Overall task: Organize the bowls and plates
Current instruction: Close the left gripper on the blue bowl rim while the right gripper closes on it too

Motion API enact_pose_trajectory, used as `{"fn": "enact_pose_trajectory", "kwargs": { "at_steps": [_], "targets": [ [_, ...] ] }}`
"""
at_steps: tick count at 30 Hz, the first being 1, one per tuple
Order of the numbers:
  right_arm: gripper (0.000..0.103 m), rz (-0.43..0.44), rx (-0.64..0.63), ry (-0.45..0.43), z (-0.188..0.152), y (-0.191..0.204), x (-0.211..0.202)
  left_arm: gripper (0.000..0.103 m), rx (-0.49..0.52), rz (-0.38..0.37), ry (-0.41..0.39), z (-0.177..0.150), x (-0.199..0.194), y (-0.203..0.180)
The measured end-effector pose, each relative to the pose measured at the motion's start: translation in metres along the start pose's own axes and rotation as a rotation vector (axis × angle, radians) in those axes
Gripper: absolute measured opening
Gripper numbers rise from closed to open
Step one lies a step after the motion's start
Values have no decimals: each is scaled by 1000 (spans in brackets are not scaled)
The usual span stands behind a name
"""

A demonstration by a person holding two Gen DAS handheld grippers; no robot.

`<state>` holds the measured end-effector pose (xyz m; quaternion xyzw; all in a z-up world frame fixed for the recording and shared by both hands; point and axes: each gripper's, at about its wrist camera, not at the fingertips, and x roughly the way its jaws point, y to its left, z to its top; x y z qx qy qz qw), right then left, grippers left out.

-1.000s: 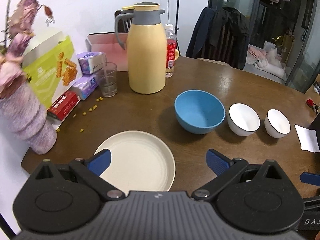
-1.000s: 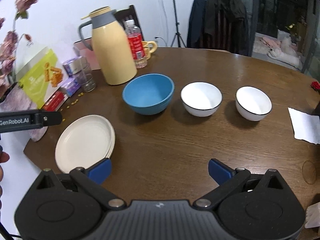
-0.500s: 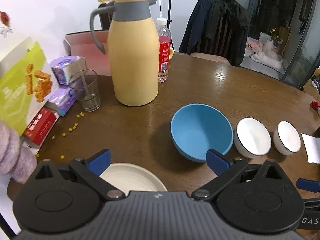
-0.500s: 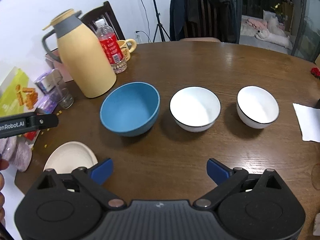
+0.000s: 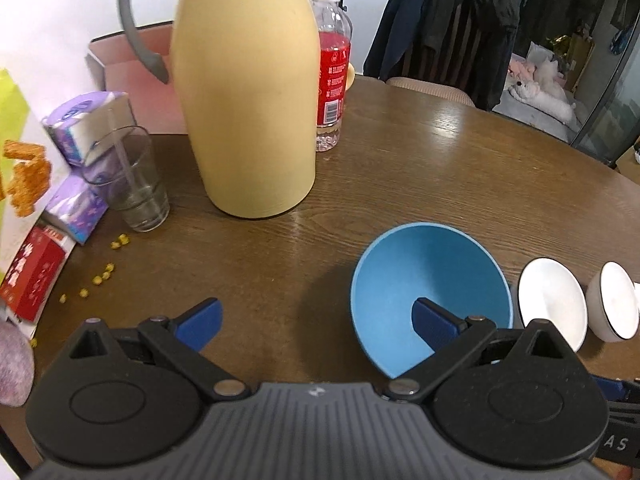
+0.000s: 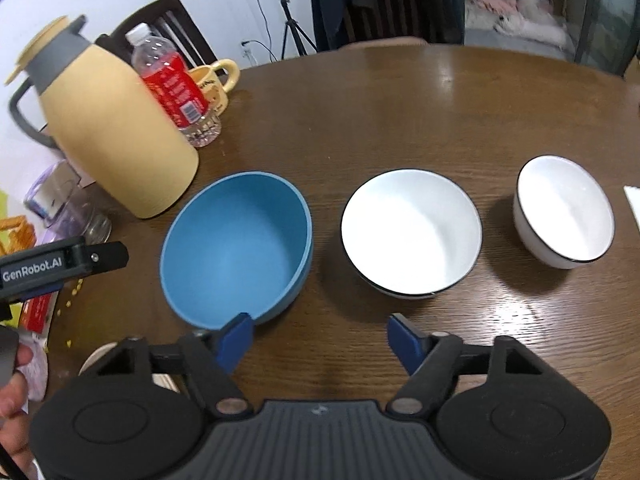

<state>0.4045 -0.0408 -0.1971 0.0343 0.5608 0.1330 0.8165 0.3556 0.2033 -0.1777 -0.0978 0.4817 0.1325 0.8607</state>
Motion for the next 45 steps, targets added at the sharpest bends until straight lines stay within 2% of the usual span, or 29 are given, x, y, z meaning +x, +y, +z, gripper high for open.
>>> {"fn": "enact_pose_trajectory", "kwargs": {
  "at_steps": [5,8,10,13,16,19,21,23,35,39,45],
  "targets": [
    [57,0,5,29,10,5,22,100,-1,0,27,8,25,-3],
    [51,6,3,40,14,7,31,92,3,-1,43,12,38,-6],
    [42,8,4,47,19,9,37,88,7,-2,53,14,45,-7],
    [34,19,14,59,25,9,47,80,12,-6,67,17,56,-8],
    [28,19,20,62,28,10,53,74,15,-15,80,18,65,-9],
    [24,12,25,69,31,10,58,63,17,-27,93,19,72,-9],
    [23,10,26,74,32,11,61,50,20,-33,101,19,76,-10],
    [21,9,28,78,33,12,64,42,23,-43,107,19,78,-10],
    [10,-23,26,68,38,18,73,12,38,-104,110,20,82,-14],
    [10,-34,19,60,39,20,73,7,39,-116,112,19,82,-15],
    [9,-45,14,52,38,21,72,7,43,-122,111,19,80,-14]
  ]
}}
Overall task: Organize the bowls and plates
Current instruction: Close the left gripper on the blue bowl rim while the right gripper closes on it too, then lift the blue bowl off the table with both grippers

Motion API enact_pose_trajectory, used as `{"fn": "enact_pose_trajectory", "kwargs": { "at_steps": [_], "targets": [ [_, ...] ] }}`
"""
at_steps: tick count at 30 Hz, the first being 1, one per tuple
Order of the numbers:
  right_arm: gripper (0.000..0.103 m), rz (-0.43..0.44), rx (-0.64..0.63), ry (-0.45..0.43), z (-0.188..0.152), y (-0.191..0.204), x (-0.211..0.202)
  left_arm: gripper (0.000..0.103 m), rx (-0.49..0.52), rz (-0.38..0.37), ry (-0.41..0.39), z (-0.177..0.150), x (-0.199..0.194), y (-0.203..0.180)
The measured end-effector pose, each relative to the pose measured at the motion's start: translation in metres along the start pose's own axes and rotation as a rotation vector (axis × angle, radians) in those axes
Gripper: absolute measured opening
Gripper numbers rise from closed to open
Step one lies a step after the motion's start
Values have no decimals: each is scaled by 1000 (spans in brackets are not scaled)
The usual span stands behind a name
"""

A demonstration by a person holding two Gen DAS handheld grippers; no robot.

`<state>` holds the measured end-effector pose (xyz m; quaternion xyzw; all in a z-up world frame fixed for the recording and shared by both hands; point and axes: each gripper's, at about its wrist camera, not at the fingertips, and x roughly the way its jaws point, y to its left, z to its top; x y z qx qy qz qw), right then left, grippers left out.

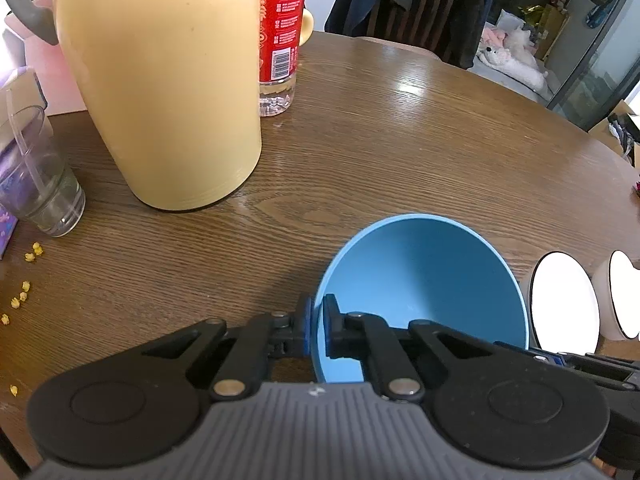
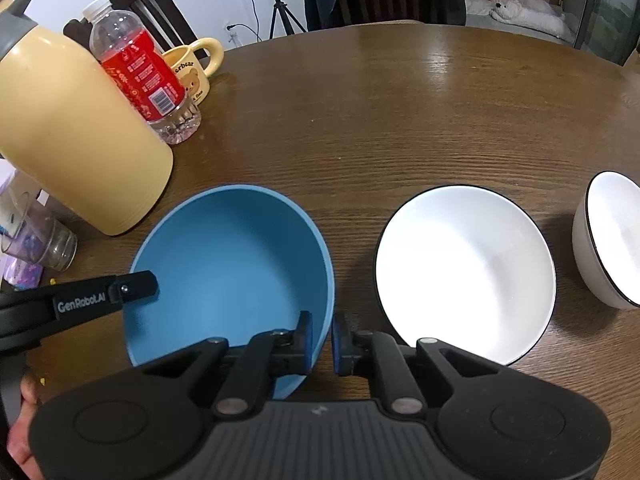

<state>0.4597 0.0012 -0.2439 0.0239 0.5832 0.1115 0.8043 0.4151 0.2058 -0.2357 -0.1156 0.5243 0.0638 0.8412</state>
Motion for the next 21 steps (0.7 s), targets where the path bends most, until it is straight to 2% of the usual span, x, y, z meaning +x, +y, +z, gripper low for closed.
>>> {"fn": "enact_pose_trajectory", "kwargs": {
  "at_steps": [21],
  "targets": [
    [9,-15,-22,-41,-10,0,-23,7,32,-15,-17,-11,-19,-8]
  ]
}}
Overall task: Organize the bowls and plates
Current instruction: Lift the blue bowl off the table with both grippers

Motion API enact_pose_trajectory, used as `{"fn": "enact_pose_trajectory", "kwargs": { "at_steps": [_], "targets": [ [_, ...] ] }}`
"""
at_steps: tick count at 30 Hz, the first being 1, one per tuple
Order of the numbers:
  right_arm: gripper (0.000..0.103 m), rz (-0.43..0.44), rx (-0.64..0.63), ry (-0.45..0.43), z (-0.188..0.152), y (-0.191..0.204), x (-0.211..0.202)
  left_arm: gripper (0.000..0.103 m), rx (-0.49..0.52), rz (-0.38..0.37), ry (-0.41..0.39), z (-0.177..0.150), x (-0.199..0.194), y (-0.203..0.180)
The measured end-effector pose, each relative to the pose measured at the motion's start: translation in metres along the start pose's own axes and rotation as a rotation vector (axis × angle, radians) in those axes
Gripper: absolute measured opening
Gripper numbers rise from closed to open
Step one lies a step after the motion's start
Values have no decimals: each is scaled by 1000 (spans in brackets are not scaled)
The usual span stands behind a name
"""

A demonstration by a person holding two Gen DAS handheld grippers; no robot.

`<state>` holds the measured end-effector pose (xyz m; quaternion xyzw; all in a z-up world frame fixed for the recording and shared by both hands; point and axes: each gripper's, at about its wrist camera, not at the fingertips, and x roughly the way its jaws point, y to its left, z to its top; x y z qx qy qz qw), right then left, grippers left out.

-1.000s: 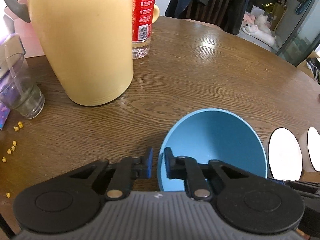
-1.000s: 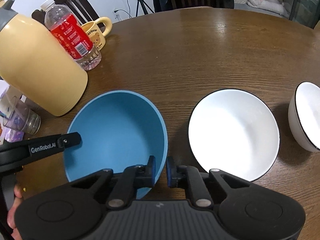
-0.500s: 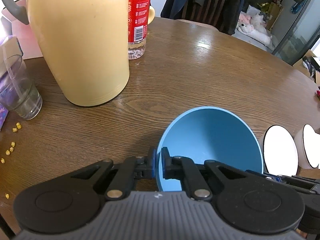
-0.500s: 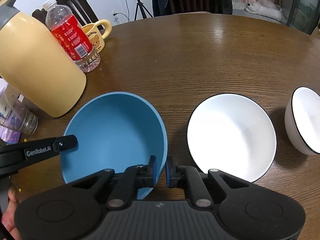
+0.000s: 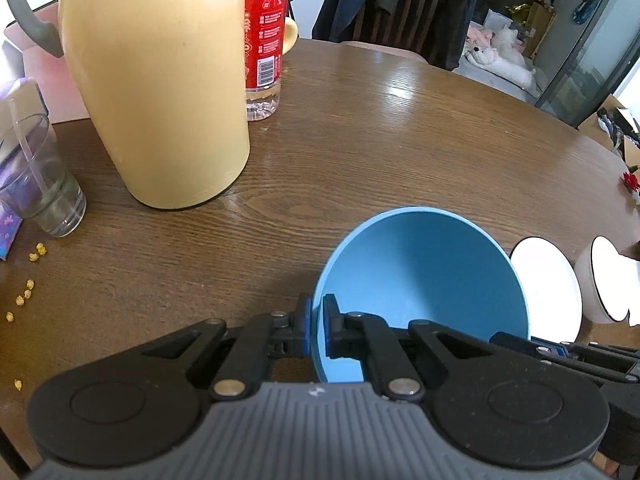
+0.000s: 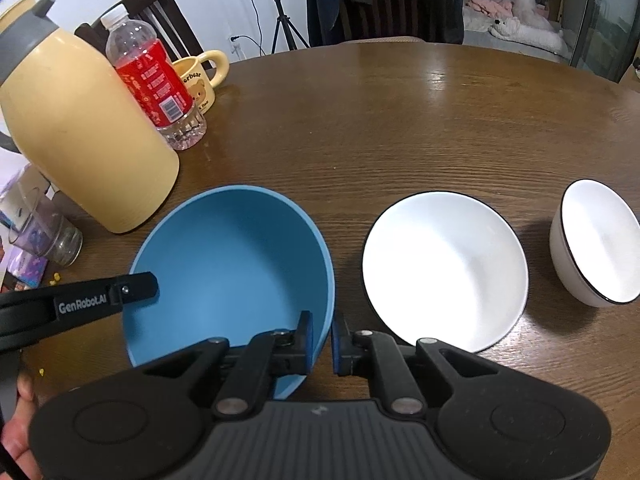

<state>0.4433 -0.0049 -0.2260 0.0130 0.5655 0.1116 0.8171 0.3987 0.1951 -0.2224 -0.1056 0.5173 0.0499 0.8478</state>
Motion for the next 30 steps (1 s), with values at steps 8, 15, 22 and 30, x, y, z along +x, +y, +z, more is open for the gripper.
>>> {"fn": "enact_pose_trajectory", "kwargs": {
  "at_steps": [8,15,22,30],
  "targets": [
    [9,3,-10,-21,-8,-3,-16,7,10,3,-22,-9,-17,-8],
    [9,6,-21,-44,-18,-6,-34,7,12,1,-44,-21,-36,-15],
    [9,1,-22,-70,-34,-16,-58,7,20,-11,-67,-35,-55,-25],
    [9,-5,-13,-94,-54,-28,-83,7,40,-24,-87,-54,-78,-42]
  ]
}}
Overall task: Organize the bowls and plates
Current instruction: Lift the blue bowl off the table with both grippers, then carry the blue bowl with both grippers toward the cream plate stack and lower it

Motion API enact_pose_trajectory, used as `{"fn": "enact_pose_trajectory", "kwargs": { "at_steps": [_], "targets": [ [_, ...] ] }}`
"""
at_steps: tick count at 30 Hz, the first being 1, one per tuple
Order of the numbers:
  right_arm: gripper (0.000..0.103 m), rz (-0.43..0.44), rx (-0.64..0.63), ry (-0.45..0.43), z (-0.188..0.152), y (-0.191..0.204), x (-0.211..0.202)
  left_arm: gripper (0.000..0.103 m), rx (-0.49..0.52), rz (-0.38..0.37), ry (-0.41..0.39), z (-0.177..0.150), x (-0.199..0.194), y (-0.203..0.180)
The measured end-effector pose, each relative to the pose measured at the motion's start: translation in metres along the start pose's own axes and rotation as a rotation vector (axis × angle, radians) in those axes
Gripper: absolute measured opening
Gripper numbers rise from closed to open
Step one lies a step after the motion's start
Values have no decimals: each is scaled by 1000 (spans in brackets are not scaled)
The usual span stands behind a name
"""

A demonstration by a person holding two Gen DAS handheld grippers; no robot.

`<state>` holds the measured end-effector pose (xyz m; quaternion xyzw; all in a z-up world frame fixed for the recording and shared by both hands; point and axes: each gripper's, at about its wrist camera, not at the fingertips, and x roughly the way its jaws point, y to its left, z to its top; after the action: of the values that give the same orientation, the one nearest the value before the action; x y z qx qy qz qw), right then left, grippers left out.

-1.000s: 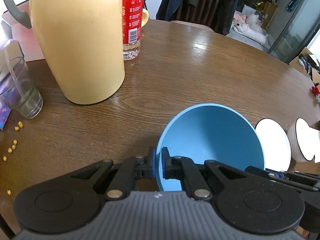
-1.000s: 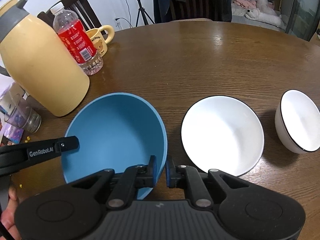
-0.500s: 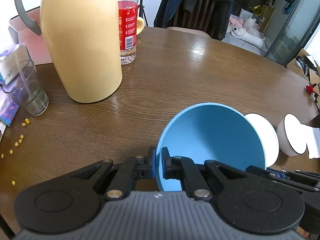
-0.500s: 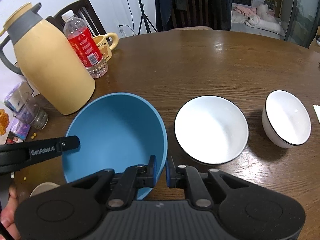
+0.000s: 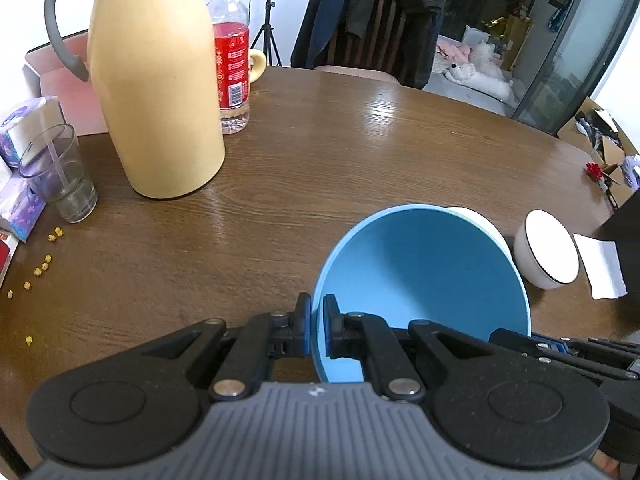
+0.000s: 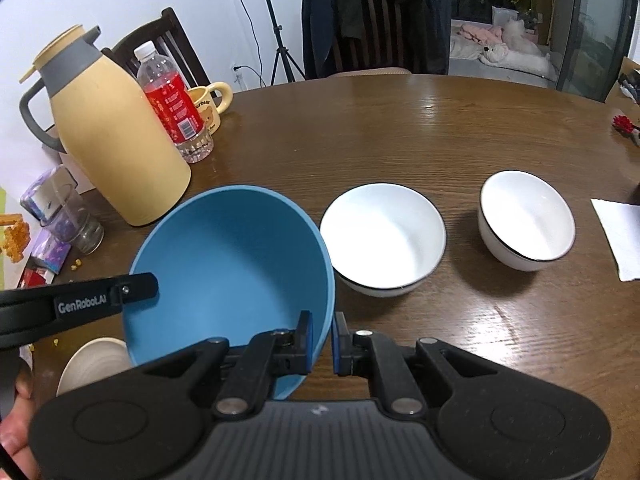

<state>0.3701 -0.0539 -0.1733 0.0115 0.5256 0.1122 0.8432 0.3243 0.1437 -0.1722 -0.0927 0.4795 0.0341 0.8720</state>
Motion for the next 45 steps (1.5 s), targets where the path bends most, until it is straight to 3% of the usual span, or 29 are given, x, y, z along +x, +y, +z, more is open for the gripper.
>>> {"fn": "enact_pose_trajectory", "kwargs": {
  "at_steps": [25,45],
  "targets": [
    [9,-83,84,-47,-71,-64,-71,7,94,-90,-1,-59,-35,-76],
    [9,-137,152,-31,-115,-111,-88,7,175,-135,45,-96,-31,-123]
  ]
}}
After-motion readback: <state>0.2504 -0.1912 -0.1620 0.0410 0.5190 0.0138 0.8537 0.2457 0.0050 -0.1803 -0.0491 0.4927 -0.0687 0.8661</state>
